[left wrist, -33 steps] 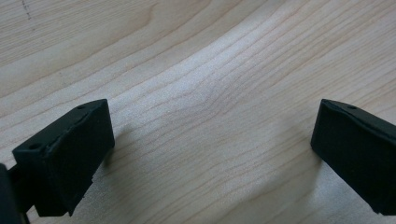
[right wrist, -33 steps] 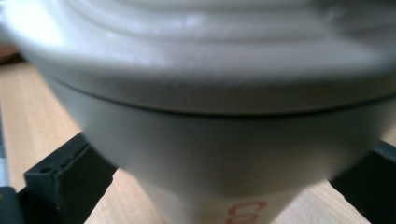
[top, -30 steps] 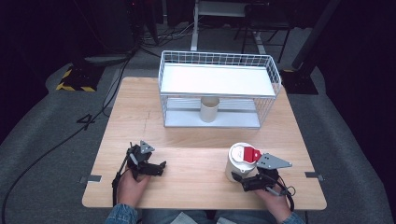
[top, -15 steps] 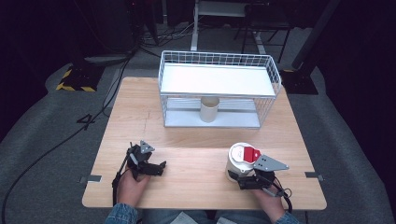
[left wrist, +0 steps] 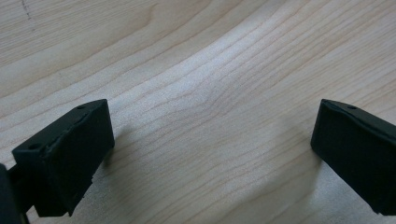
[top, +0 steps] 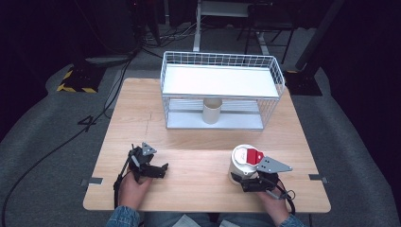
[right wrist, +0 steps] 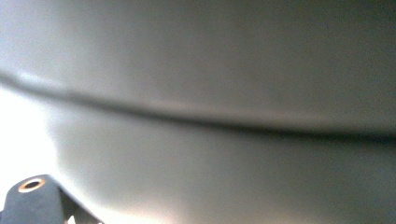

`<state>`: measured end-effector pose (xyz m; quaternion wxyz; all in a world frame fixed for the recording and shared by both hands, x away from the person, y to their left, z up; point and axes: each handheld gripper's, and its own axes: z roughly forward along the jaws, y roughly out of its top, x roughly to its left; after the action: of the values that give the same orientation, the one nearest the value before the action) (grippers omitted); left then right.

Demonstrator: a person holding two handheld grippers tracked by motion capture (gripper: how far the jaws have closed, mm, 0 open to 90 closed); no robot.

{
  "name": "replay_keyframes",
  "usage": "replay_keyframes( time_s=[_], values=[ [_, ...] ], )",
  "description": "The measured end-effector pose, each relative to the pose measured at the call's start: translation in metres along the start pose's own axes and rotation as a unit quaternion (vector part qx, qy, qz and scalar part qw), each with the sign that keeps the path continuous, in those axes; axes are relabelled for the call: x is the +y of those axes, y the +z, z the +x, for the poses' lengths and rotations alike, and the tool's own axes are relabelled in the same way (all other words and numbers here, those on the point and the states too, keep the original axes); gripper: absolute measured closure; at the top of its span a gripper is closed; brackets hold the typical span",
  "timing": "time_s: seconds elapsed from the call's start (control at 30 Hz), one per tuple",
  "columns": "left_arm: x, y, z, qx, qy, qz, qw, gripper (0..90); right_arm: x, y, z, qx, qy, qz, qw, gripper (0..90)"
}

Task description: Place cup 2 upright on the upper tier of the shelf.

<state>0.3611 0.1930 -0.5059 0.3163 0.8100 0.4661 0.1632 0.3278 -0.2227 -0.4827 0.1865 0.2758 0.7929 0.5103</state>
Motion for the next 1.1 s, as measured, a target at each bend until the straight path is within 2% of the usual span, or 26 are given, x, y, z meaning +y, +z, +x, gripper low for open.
replay_keyframes(
  time_s=[0.33, 0.5, 0.83, 1.1],
  values=[
    [0.0, 0.0, 0.0, 0.0, -0.001, 0.0, 1.0, 0.0, 0.001, -0.001, 0.0, 0.006, -0.005, 0.001, 1.0, 12.2],
    [0.0, 0.0, 0.0, 0.001, -0.001, 0.0, 1.0, 0.0, 0.003, -0.003, 0.001, 0.007, -0.01, -0.007, 0.9999, 12.2],
    [0.0, 0.0, 0.0, 0.001, -0.001, 0.0, 1.0, 0.0, 0.016, -0.007, -0.006, 0.006, 0.011, -0.013, 0.9998, 12.3],
    [0.0, 0.0, 0.0, 0.001, -0.001, 0.0, 1.0, 0.0, 0.034, -0.014, -0.014, 0.004, 0.012, -0.016, 0.9998, 12.3]
  ],
)
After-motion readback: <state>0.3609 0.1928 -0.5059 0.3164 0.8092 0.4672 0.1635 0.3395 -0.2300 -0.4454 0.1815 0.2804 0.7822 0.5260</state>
